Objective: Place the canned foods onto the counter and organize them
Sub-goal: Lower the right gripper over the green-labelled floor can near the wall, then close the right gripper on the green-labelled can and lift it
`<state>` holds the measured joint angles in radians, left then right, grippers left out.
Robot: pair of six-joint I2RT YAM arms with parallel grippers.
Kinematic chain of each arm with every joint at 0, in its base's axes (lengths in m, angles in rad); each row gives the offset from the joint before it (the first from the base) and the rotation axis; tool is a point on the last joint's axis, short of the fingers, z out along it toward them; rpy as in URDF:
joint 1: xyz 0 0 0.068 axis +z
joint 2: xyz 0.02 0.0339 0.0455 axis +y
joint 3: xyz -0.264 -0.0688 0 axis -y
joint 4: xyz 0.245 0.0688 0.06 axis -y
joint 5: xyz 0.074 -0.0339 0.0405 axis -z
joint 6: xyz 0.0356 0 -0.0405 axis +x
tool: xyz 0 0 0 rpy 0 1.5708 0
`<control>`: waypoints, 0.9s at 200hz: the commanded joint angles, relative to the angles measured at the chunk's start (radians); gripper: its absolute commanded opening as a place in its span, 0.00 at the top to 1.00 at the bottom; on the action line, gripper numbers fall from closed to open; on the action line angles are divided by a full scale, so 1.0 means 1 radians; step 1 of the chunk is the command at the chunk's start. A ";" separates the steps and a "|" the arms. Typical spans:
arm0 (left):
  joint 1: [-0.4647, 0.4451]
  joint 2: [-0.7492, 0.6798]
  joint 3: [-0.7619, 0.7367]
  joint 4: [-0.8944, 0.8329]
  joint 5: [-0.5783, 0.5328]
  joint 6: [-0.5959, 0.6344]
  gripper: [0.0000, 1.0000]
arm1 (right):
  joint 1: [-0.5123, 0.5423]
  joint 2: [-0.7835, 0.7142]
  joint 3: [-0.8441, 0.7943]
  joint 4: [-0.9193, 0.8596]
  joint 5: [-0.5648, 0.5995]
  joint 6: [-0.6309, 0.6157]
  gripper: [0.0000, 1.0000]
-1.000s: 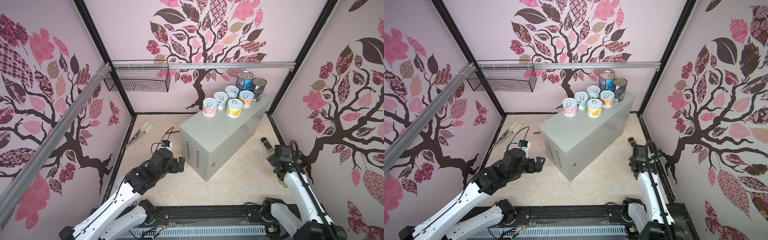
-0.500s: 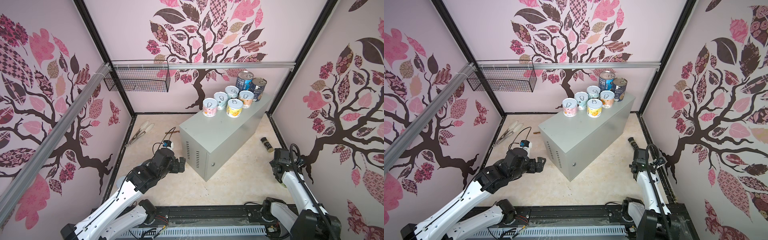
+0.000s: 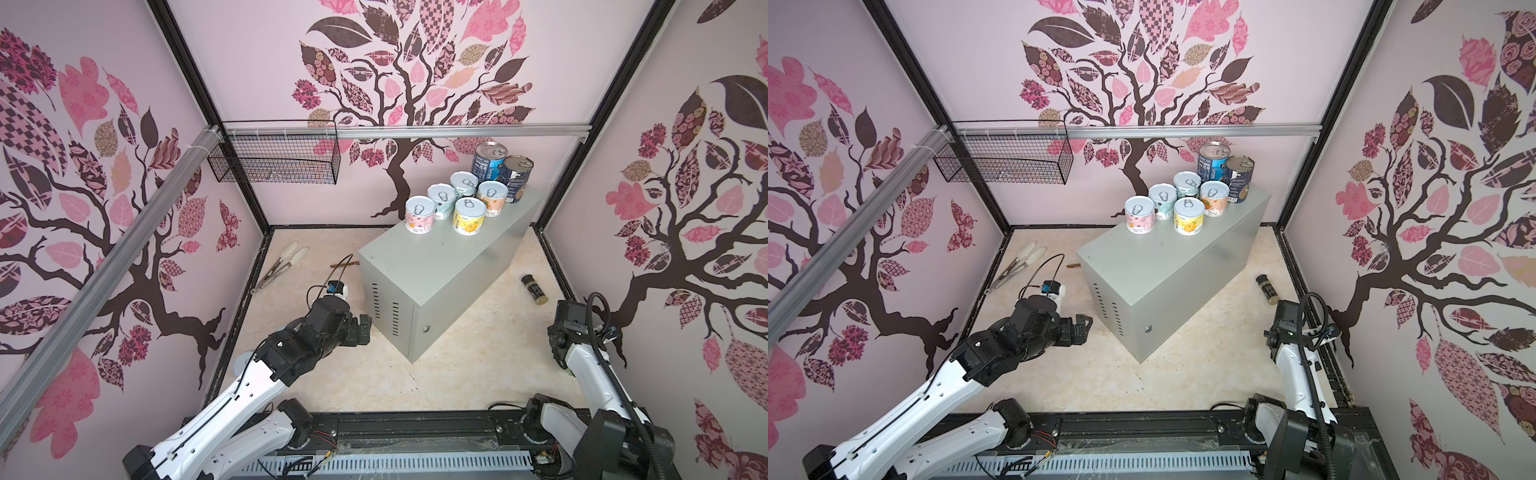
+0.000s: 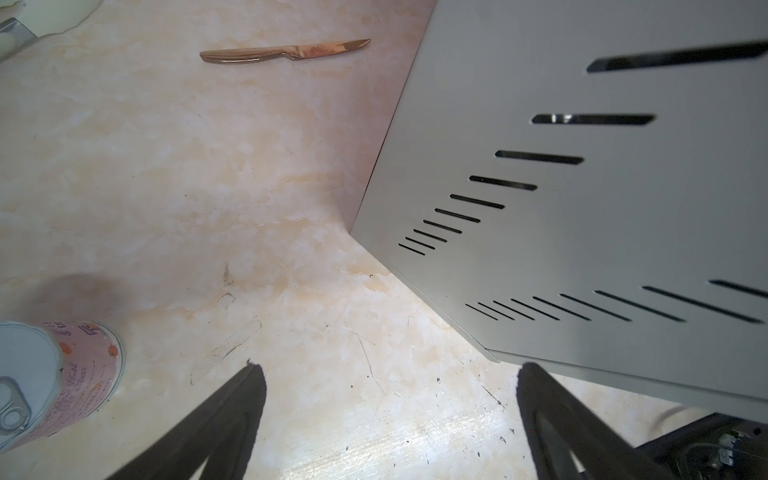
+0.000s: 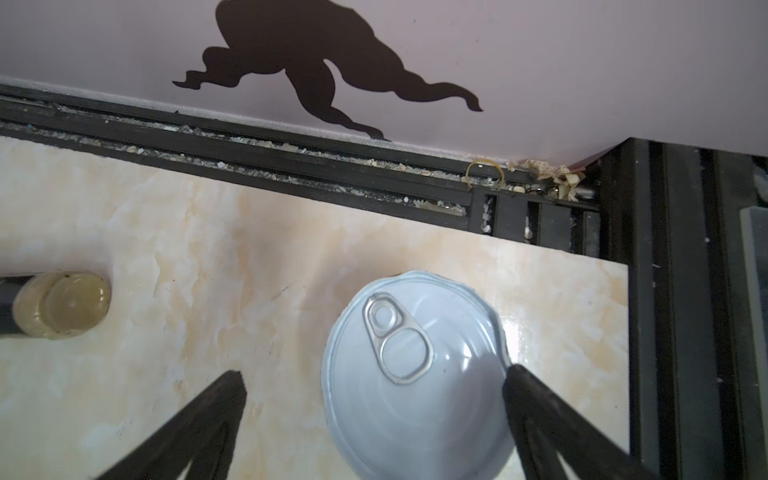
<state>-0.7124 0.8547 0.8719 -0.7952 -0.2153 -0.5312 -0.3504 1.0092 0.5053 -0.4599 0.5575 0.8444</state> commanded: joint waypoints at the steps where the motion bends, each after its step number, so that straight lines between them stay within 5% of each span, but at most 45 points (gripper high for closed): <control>1: -0.002 0.004 -0.007 0.001 0.014 0.003 0.02 | -0.034 0.020 -0.003 0.019 -0.009 -0.017 0.00; 180: 0.002 0.020 -0.010 0.010 0.043 0.011 0.02 | -0.052 -0.009 0.064 -0.056 0.036 -0.034 0.00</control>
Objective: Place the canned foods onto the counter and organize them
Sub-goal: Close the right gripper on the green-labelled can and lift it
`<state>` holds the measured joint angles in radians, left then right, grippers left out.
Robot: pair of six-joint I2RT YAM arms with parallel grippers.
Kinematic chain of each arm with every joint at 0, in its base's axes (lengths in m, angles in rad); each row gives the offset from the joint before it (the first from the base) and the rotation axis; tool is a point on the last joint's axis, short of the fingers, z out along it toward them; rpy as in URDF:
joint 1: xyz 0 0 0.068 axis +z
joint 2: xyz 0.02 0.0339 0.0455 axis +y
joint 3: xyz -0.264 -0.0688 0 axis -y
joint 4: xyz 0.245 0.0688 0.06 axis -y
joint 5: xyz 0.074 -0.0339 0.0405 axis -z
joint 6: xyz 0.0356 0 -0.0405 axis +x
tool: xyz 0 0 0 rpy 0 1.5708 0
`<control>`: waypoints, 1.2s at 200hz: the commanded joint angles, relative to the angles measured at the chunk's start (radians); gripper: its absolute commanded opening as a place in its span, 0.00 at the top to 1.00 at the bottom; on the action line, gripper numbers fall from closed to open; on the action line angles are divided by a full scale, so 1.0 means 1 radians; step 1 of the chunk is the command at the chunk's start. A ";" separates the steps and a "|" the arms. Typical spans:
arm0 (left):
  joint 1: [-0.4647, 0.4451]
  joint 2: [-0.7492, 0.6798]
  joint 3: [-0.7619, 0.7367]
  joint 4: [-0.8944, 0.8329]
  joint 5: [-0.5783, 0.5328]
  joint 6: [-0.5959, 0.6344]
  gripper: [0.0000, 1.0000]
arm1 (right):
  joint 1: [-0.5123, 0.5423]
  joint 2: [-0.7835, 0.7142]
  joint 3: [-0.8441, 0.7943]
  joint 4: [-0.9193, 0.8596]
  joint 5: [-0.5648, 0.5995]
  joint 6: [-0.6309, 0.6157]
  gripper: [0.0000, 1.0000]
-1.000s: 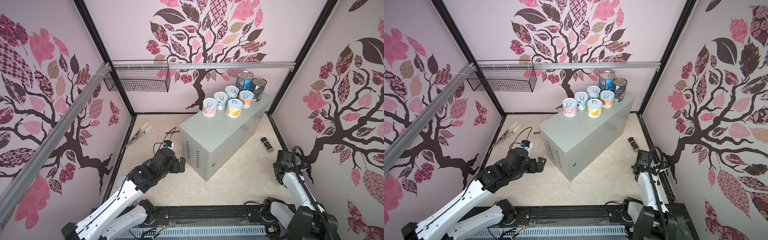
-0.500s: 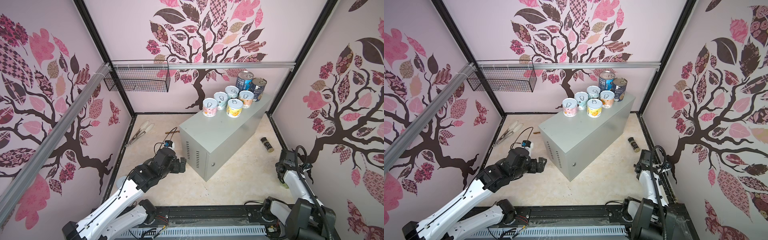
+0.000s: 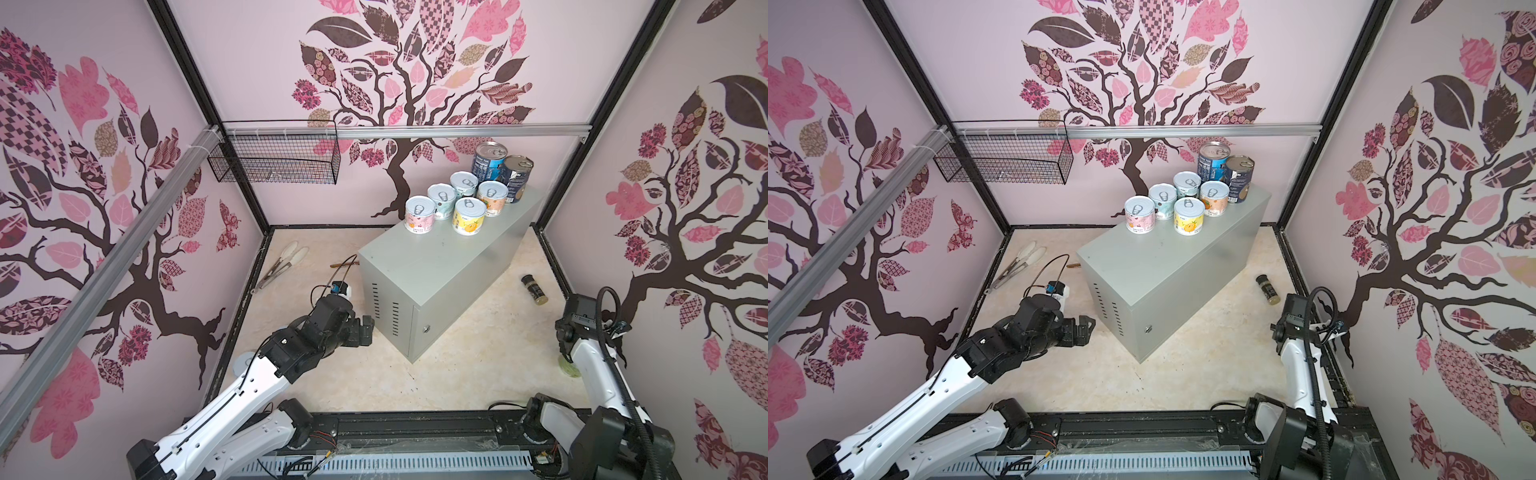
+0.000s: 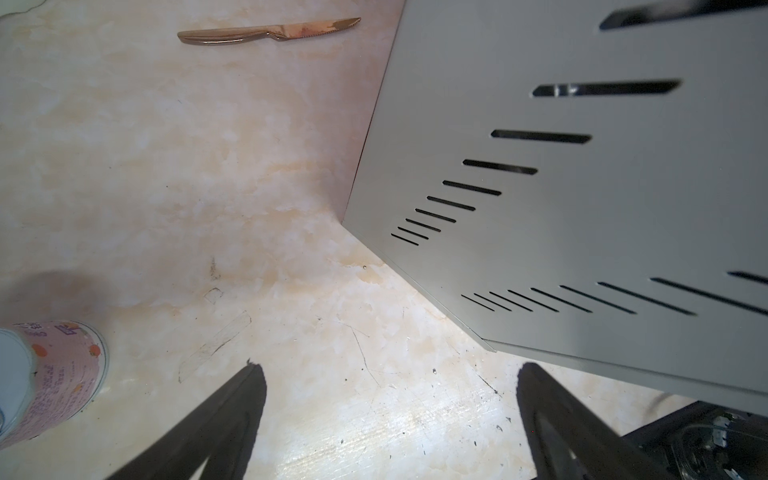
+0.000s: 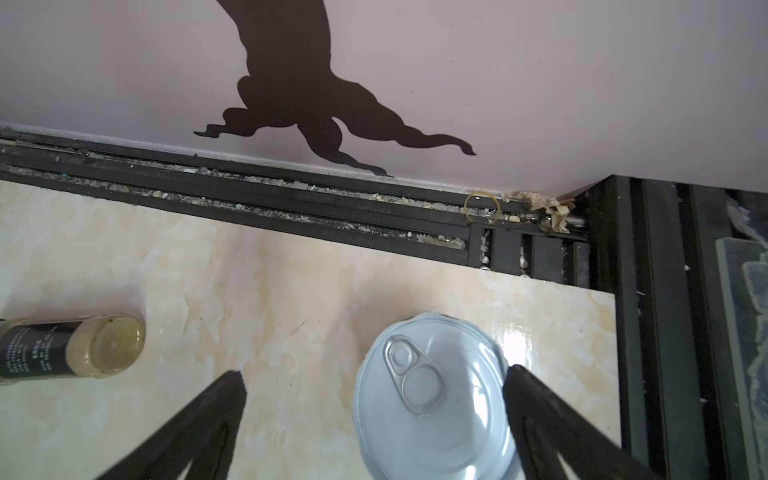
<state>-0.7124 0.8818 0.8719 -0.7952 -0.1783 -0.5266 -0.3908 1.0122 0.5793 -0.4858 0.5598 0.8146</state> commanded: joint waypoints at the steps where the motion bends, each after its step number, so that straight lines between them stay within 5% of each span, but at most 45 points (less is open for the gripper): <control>1: 0.002 -0.007 -0.010 0.010 0.006 0.007 0.02 | -0.011 -0.012 -0.011 -0.030 0.034 -0.004 0.00; 53: 0.002 -0.010 -0.013 0.013 0.011 0.010 0.02 | -0.087 0.025 -0.049 0.016 -0.013 -0.031 0.00; 240: 0.011 -0.008 -0.014 0.020 0.020 0.015 0.02 | -0.088 0.313 -0.082 0.230 -0.171 -0.126 0.02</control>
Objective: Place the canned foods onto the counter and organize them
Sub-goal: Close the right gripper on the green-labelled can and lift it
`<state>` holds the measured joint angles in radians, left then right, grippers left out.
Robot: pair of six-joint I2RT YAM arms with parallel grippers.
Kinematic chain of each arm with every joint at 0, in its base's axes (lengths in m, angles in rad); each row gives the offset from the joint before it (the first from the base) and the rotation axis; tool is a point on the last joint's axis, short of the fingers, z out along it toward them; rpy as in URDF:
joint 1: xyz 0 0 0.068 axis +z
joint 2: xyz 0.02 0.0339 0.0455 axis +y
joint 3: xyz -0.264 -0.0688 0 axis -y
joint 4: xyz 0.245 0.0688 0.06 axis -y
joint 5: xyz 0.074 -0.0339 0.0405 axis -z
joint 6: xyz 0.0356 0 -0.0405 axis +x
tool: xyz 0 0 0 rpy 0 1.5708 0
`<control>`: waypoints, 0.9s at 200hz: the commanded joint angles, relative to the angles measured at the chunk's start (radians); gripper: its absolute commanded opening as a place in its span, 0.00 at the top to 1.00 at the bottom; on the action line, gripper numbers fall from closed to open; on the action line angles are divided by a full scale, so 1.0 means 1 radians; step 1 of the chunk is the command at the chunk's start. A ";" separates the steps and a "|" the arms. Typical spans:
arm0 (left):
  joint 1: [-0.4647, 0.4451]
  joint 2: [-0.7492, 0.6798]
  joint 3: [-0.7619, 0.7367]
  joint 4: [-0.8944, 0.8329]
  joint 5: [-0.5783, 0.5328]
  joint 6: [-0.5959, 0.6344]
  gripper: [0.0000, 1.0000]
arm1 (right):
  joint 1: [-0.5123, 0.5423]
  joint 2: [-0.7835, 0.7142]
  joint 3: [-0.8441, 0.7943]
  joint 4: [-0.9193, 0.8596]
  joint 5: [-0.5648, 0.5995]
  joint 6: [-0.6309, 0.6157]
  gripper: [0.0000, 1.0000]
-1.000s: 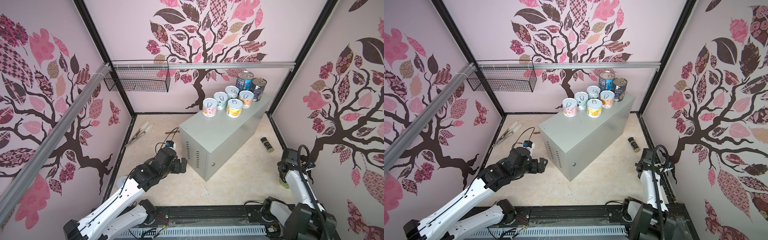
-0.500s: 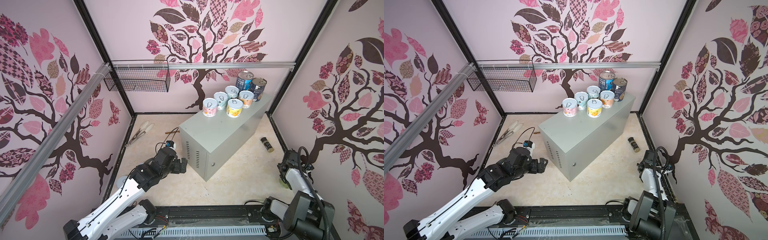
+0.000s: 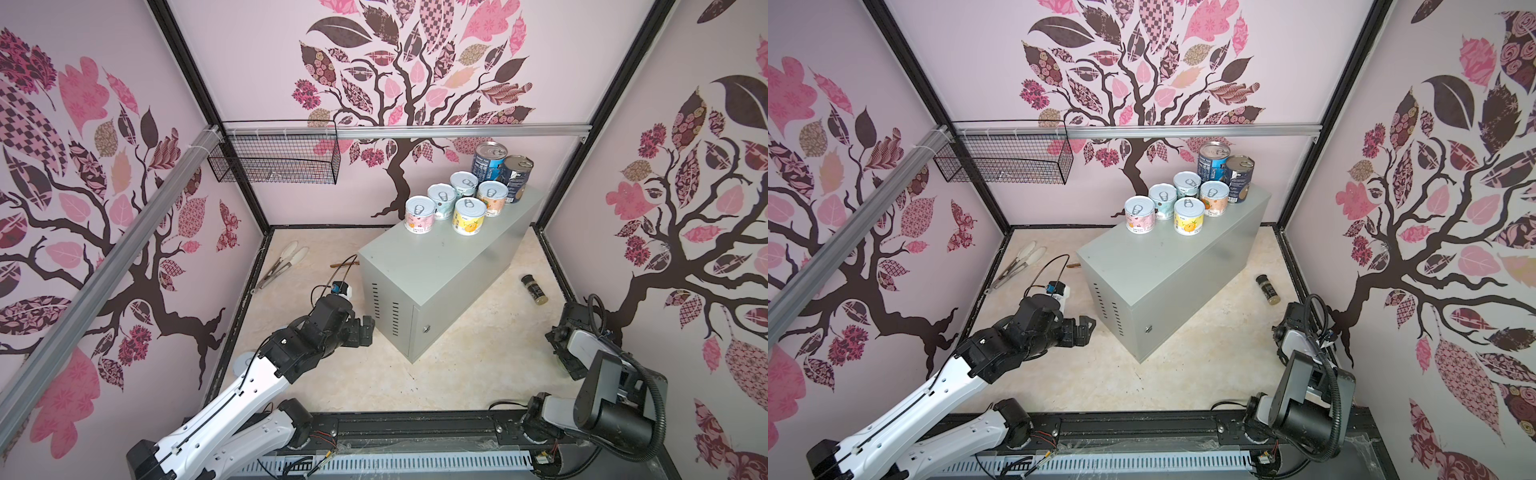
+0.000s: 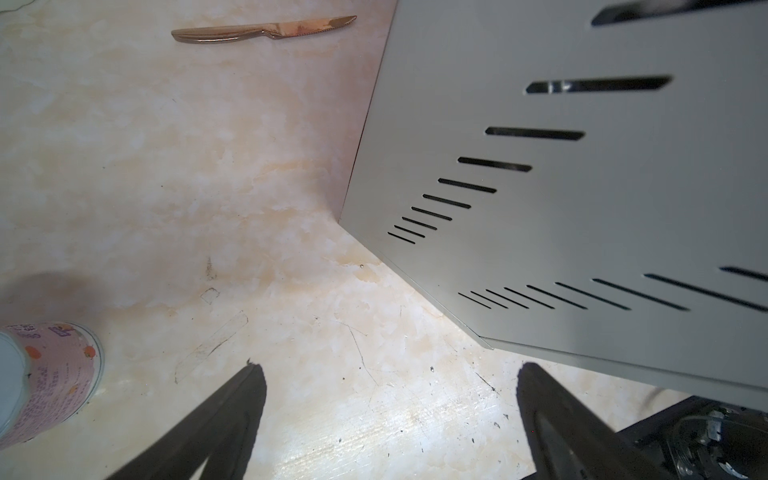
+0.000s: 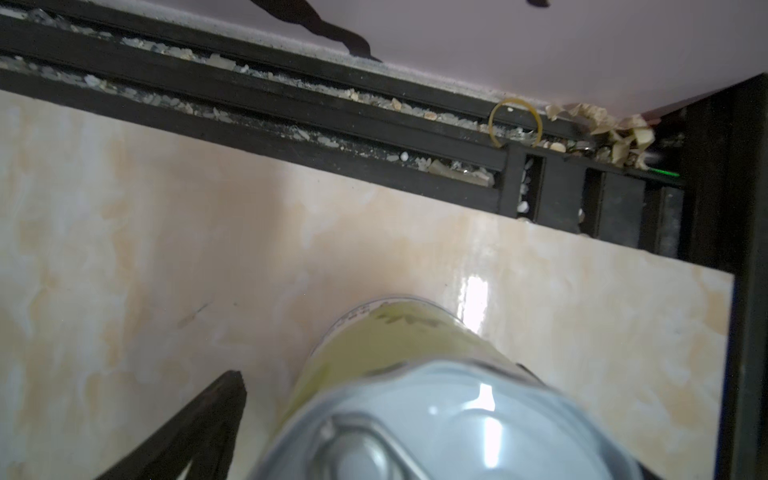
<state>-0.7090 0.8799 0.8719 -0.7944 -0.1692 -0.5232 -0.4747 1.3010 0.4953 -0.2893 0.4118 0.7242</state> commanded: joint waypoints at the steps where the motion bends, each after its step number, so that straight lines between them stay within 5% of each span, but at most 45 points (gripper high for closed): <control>1: 0.008 -0.006 -0.014 0.019 0.012 0.011 0.02 | -0.004 0.024 0.001 0.035 -0.024 -0.036 0.02; 49: 0.015 -0.009 -0.016 0.020 0.012 0.014 0.02 | -0.003 0.018 -0.002 0.078 -0.088 -0.126 0.08; 128: 0.026 -0.021 -0.020 0.024 0.014 0.015 0.02 | -0.004 -0.134 -0.076 0.218 -0.345 -0.244 0.38; 180: 0.075 -0.012 -0.024 0.048 0.071 0.029 0.02 | 0.040 -0.203 -0.062 0.198 -0.463 -0.264 0.40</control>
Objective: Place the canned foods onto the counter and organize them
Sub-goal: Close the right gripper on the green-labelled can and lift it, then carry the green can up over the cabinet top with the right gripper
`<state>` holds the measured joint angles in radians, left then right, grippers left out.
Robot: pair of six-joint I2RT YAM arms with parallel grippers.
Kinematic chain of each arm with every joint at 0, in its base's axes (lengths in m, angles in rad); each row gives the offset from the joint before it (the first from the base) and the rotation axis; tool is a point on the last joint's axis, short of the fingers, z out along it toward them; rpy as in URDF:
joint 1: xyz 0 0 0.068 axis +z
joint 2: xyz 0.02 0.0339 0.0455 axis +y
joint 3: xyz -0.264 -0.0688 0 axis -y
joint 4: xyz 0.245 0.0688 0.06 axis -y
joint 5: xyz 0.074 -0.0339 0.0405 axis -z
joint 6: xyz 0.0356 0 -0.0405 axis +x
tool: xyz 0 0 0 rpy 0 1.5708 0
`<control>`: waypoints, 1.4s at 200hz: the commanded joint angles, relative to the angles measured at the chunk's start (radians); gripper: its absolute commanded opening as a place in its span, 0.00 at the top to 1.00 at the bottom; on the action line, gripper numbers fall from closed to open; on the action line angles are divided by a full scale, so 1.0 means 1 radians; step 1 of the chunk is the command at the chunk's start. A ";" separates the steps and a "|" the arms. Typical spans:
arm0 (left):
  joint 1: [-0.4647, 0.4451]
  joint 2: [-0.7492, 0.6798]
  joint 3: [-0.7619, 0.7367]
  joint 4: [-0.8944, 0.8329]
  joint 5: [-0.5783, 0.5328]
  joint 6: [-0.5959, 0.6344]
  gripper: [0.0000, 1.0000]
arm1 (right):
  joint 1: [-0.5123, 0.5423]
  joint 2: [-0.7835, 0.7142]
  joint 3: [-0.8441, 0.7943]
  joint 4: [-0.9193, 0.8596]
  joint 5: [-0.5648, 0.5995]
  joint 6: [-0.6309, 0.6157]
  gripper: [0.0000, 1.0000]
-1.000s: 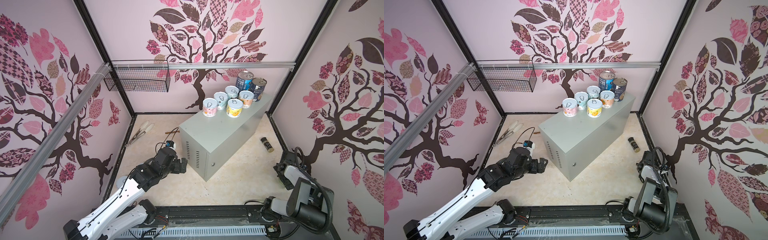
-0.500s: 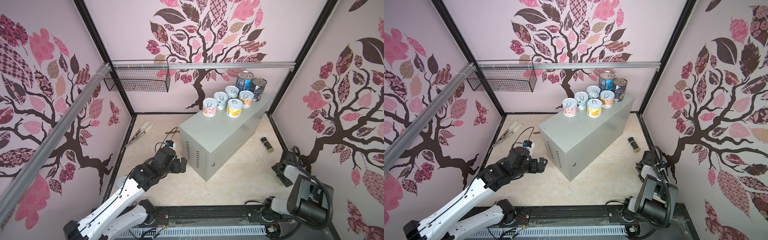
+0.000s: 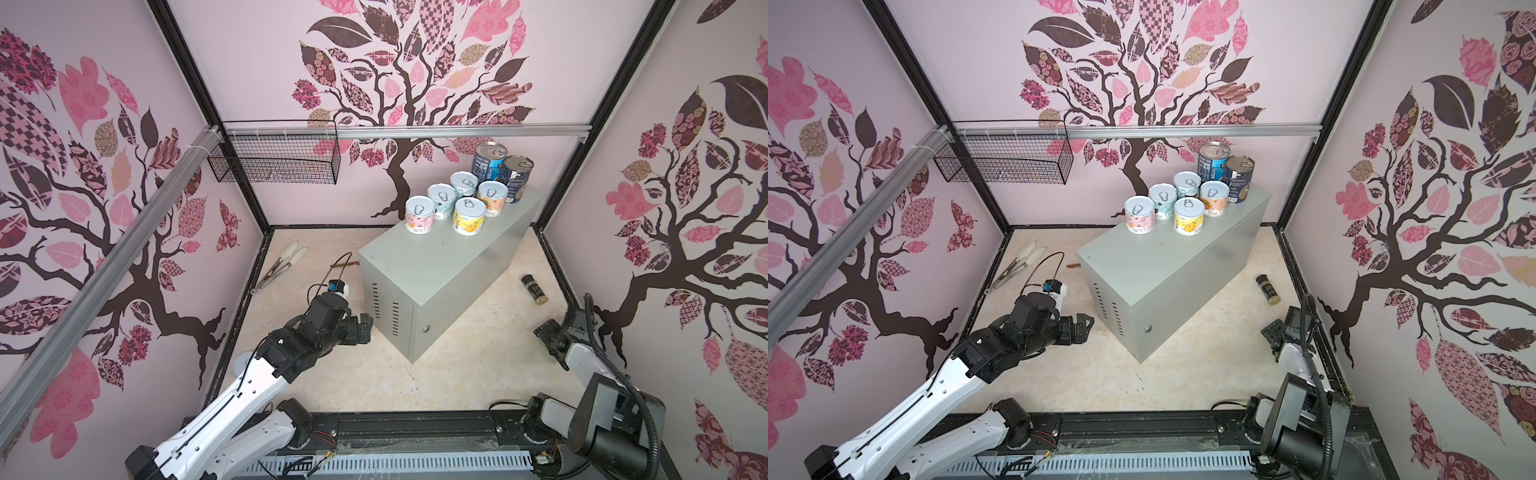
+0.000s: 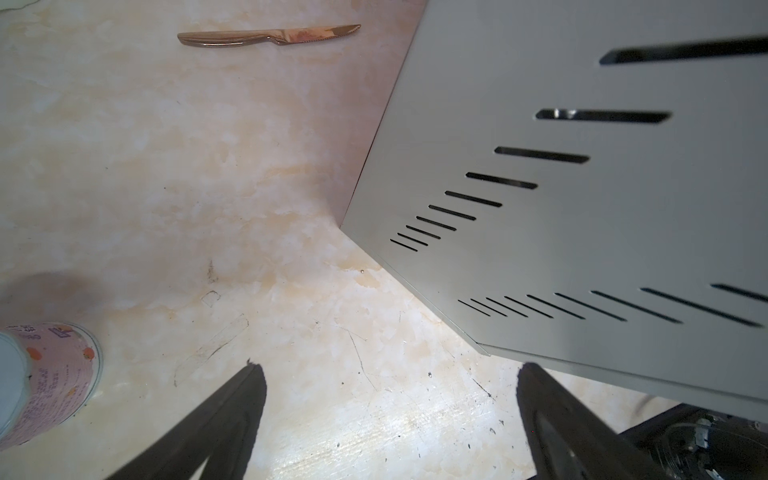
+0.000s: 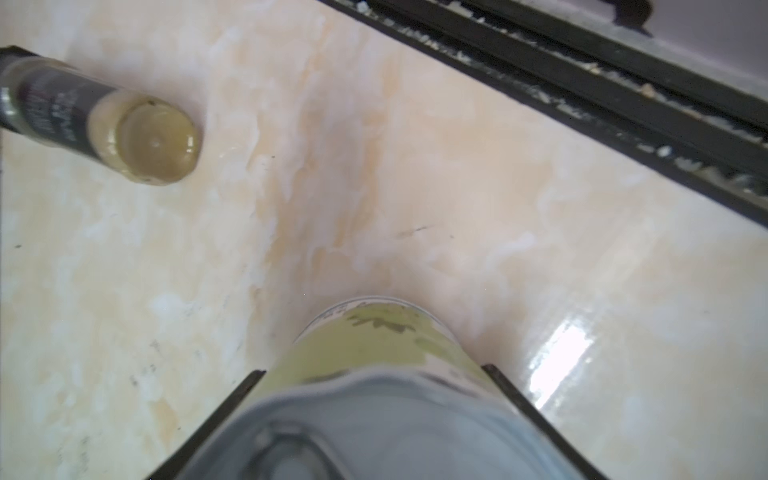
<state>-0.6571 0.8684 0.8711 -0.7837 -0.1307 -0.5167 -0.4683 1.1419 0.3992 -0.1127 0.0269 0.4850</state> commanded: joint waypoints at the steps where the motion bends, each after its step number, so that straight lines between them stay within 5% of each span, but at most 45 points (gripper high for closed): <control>1: 0.024 0.000 -0.023 0.037 0.033 0.023 0.02 | 0.036 -0.045 0.035 0.019 -0.079 -0.026 0.40; 72: 0.030 -0.031 -0.037 0.054 0.031 0.069 0.02 | 0.145 -0.135 0.125 -0.069 -0.263 -0.056 0.41; 149: -0.009 -0.005 0.059 -0.022 -0.060 0.061 0.02 | 0.289 -0.356 0.140 -0.073 -0.431 0.088 0.42; 280: -0.034 0.021 0.433 -0.223 -0.287 0.197 0.02 | 0.463 -0.323 0.719 -0.369 -0.488 0.033 0.41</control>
<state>-0.6884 0.8787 1.1938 -0.9470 -0.3302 -0.3920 -0.0223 0.8158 0.9936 -0.4656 -0.4320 0.5388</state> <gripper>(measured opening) 0.980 0.767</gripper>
